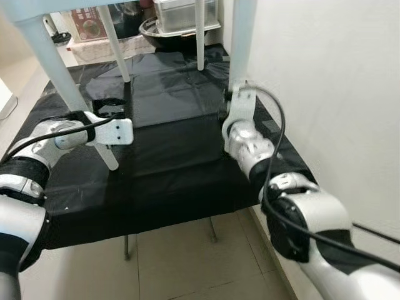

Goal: Building children table

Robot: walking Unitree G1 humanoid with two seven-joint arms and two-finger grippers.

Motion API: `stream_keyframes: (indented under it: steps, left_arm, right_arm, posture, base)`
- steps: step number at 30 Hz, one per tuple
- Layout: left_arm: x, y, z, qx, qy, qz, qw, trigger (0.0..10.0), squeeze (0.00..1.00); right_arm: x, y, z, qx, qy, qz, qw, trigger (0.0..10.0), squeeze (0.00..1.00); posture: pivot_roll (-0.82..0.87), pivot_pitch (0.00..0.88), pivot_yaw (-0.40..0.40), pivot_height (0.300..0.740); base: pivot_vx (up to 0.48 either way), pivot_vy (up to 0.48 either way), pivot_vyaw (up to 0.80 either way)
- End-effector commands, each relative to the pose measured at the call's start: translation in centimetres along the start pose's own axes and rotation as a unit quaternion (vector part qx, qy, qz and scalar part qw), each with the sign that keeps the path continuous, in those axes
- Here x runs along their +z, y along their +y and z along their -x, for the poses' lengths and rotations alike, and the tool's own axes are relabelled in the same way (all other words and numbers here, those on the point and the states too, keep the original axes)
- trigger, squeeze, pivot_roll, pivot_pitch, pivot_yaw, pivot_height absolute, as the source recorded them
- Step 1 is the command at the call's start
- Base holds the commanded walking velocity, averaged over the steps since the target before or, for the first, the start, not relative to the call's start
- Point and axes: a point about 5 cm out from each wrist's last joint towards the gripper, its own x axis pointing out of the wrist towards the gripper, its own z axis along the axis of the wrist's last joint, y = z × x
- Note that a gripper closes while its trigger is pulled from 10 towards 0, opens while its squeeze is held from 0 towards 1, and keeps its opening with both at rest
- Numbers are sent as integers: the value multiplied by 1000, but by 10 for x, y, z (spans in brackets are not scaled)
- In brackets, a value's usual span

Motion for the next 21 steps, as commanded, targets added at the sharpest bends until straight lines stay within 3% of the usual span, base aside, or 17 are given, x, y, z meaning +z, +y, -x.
stream_keyframes:
  steps: [1, 3, 4, 9, 11, 15, 18, 21]
  left_arm:
    - [4, -11, 0, 3, -25, 15, 1000, 10000, 0]
    - [9, -15, -1, 8, -39, 21, 999, 10000, 0]
    - [16, -20, -2, 19, -58, 33, 998, 10000, 0]
    - [30, -31, 0, 44, -91, 57, 993, 10000, 0]
    - [35, -37, 4, 64, -101, 83, 989, 10000, 0]
    - [51, -62, 22, 123, -98, 184, 970, 10000, 0]
    - [54, -67, 25, 126, -97, 197, 967, 10000, 0]
    - [62, -80, 32, 143, -88, 242, 956, 10000, 0]
  right_arm:
    - [0, 3, 0, 9, 4, -11, 1000, 10000, 1000]
    - [-1, 2, 0, 10, 2, -14, 1000, 10000, 1000]
    - [0, 2, 0, 20, -7, -23, 1000, 10000, 0]
    - [2, 3, 2, 56, -35, -54, 996, 10000, 0]
    - [1, 0, 3, 69, -57, -36, 995, 10000, 0]
    - [-9, -14, 15, 99, -111, -21, 989, 10000, 0]
    - [-12, -16, 18, 104, -121, -18, 987, 10000, 0]
    - [-21, -19, 29, 126, -141, 0, 982, 10000, 0]
  posture:
    - [8, 104, 61, 740]
    - [6, 97, 58, 740]
    - [4, 93, 57, 740]
    - [-6, 80, 60, 740]
    - [-19, 65, 62, 740]
    - [-38, 37, 55, 740]
    - [-42, 32, 54, 740]
    - [-45, 22, 47, 740]
  base:
    - [0, 0, 0]
    - [0, 0, 0]
    - [0, 0, 0]
    - [0, 0, 0]
    - [0, 0, 0]
    - [0, 0, 0]
    - [0, 0, 0]
    - [0, 0, 0]
